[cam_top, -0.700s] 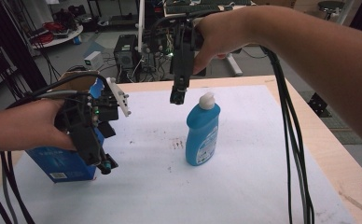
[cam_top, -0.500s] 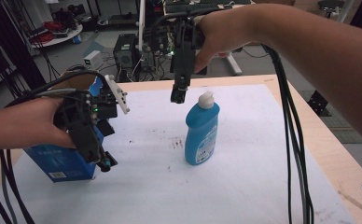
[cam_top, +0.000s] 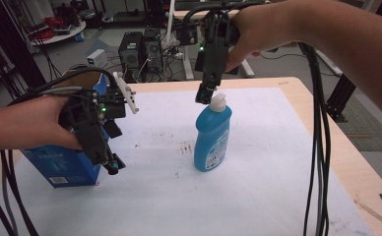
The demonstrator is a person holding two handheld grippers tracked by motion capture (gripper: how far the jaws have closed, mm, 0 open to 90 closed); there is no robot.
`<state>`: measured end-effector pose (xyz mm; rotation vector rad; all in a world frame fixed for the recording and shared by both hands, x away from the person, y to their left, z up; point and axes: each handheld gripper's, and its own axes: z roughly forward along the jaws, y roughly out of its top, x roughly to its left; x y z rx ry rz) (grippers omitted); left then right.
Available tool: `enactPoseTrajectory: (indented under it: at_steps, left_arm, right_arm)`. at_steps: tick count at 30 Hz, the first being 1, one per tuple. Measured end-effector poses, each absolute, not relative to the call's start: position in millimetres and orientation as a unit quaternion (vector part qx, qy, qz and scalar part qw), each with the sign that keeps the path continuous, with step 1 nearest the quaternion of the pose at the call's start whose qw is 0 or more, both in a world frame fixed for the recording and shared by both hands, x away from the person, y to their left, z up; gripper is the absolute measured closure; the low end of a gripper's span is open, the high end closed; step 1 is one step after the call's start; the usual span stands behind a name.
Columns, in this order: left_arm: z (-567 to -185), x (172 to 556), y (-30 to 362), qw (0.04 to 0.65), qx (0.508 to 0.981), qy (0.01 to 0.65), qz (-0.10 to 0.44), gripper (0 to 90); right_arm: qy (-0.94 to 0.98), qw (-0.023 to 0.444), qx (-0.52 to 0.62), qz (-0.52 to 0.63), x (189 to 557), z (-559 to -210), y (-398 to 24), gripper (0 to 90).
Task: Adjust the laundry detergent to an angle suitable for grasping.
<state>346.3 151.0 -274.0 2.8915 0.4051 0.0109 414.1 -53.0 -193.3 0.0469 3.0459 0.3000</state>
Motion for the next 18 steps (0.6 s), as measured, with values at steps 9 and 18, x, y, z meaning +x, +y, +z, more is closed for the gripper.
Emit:
enactPoseTrajectory:
  at_steps: [9,18]
  left_arm:
    - [-277,351,147,0.112,0.982,0.154,0.012,15.0]
    - [-275,355,143,0.131,0.974,0.181,0.032,15.0]
  right_arm:
    - [0.992,0.050,0.043,0.110,407,-190,-87,3.3]
    - [0.989,0.055,0.073,0.118,401,-198,-122,3.3]
